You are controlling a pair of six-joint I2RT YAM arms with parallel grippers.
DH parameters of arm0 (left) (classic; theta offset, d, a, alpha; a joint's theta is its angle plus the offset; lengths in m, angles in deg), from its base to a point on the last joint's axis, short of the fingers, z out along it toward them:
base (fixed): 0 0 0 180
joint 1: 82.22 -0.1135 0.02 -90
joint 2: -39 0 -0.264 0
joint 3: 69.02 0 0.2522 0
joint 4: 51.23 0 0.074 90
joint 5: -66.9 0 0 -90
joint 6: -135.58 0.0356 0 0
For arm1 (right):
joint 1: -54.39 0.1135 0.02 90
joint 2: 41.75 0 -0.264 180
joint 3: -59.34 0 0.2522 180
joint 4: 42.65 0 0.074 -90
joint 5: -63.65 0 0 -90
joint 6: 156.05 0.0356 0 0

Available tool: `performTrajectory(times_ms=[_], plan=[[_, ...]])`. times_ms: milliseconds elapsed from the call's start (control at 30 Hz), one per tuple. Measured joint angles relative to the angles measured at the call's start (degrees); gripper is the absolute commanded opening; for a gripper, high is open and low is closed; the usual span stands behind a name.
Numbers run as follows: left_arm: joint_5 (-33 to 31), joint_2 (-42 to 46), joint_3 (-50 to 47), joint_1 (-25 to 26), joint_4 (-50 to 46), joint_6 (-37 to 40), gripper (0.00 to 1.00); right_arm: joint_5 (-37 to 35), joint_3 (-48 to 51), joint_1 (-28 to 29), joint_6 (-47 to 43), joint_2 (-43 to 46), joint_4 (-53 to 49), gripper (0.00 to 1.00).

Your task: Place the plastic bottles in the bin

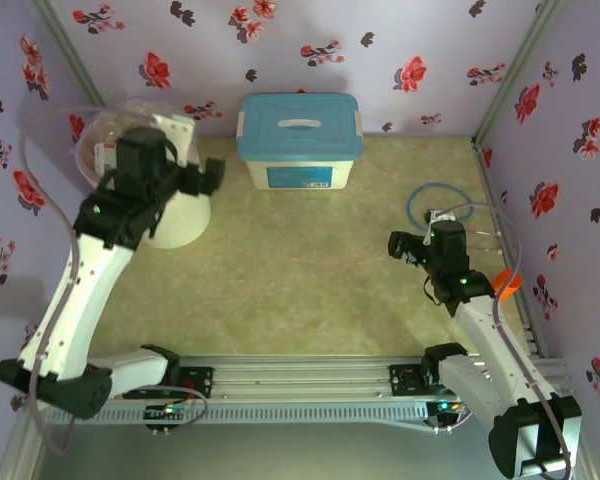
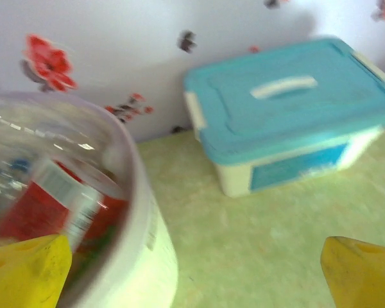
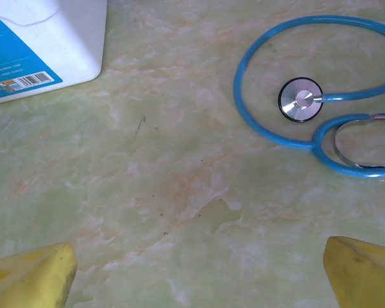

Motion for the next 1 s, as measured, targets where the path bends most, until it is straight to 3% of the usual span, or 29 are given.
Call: performTrajectory(times_ms=[100, 300, 533, 733, 1000], plan=[[-2.97, 5.95, -11.63, 3.54, 3.82, -0.90, 1.00, -0.17, -0.52, 0.00, -0.02, -0.13, 0.00, 0.99], [-7.23, 15.72, -37.18, 4.02, 15.26, -6.16, 1.00, -2.58, -0.90, 0.00, -0.22, -0.13, 0.04, 0.99], [-14.05, 16.35, -57.46, -1.25, 32.57, -8.33, 1.00, -11.76, 1.81, 0.00, -2.21, -2.47, 7.48, 0.99], [-16.35, 15.54, -63.41, -9.03, 43.71, -9.01, 1.00, -17.29, 7.74, 0.00, -4.83, -8.02, 15.69, 0.99], [-15.69, 9.68, -65.24, -13.75, 56.30, -6.27, 1.00, -19.85, 11.82, -0.20, -8.66, -15.74, 29.57, 0.99]])
